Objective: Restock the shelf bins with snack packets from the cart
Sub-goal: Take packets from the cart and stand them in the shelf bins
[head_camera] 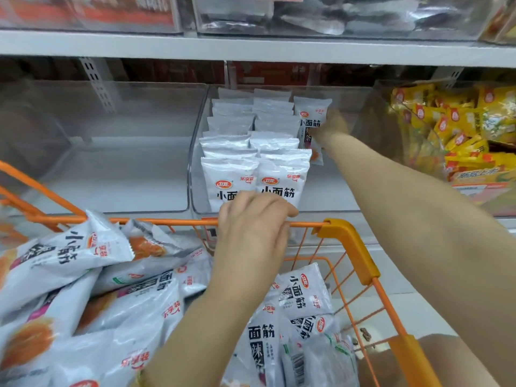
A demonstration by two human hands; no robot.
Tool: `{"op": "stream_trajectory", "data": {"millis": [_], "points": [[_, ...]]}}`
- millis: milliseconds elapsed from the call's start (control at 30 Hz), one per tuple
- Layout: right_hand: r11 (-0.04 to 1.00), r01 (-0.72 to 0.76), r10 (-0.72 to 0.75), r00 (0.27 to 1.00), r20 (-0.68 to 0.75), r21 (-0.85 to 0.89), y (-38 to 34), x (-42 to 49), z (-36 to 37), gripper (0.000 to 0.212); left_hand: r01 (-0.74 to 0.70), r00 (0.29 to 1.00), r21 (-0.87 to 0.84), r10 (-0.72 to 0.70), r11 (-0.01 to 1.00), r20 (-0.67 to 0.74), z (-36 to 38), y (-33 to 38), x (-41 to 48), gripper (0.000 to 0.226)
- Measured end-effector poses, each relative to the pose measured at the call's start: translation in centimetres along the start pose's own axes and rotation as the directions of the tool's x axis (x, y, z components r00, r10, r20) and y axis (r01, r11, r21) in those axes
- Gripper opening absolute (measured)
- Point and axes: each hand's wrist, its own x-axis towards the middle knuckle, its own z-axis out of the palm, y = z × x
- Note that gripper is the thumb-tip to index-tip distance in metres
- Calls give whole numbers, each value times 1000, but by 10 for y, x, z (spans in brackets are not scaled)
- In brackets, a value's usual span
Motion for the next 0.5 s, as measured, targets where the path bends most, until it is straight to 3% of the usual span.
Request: {"op": "stream_trajectory", "data": {"millis": [167, 367, 500], "points": [[994, 106, -106, 994, -33, 3, -3, 21, 12, 43, 67, 998, -100, -67, 993, 10, 1, -3, 0, 26], [997, 58, -55, 995, -82, 43, 0, 32, 21, 42, 91, 996, -99, -91, 991, 9, 2, -3, 1, 24], [999, 16, -18, 999, -42, -50, 2, 31, 21, 46, 96, 995, -110, -95, 989, 10, 1, -3, 1, 27]]}}
